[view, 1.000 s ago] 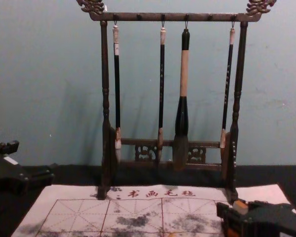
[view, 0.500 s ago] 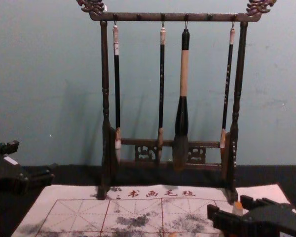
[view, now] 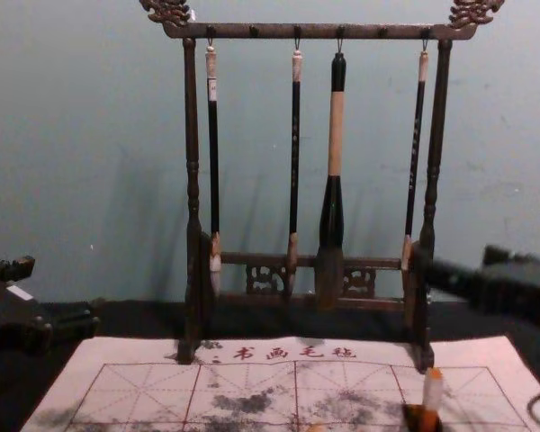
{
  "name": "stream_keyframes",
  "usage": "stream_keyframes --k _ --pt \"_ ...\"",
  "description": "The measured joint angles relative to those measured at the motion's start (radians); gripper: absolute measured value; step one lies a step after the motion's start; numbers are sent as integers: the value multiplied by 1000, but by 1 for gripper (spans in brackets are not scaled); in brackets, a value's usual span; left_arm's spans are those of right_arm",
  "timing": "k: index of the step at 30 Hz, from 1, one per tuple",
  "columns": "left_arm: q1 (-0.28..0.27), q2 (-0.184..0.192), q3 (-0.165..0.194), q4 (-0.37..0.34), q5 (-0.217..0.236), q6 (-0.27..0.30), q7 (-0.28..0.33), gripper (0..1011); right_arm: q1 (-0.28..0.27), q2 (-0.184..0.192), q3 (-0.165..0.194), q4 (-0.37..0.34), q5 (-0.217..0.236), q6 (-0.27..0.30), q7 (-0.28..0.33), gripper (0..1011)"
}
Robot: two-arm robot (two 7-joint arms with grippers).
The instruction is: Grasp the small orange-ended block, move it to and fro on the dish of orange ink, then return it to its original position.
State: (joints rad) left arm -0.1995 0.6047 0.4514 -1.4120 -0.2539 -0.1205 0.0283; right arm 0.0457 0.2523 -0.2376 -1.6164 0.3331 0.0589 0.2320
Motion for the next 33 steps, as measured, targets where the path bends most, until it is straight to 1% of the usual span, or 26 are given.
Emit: stream_keyframes --k 1,2,3,4,6,8,9,12,13,18,20,33 --pt "0 0 0 0 0 0 0 1001 3 -8 14 1 2 -17 -15 1002" --pt "0 0 0 0 0 0 0 1001 5 -12 19 4 1 -23 -23 1002" --pt "0 0 0 0 0 0 0 1001 9 -20 30 19 -6 -37 -42 1002" --pt "0 0 0 0 0 0 0 1001 9 -20 30 19 -6 -37 -42 1002" --pt "0 0 0 0 0 0 0 1001 18 -32 47 63 -39 -65 -77 1002" --pt "0 0 0 0 0 0 0 1001 22 -37 53 90 -58 -79 -92 1002" --pt "0 0 0 0 0 0 0 1001 26 -40 58 118 -74 -86 -104 1002" --pt "0 0 0 0 0 0 0 1001 30 -44 62 157 -95 -89 -115 1002" --pt "0 0 0 0 0 0 0 1001 31 -46 63 178 -109 -89 -121 1002" --pt "0 0 0 0 0 0 0 1001 36 -49 59 231 -148 -87 -128 1002" --pt "0 0 0 0 0 0 0 1001 38 -49 57 241 -156 -86 -128 1002" --pt "0 0 0 0 0 0 0 1001 36 -48 59 229 -149 -86 -127 1002"
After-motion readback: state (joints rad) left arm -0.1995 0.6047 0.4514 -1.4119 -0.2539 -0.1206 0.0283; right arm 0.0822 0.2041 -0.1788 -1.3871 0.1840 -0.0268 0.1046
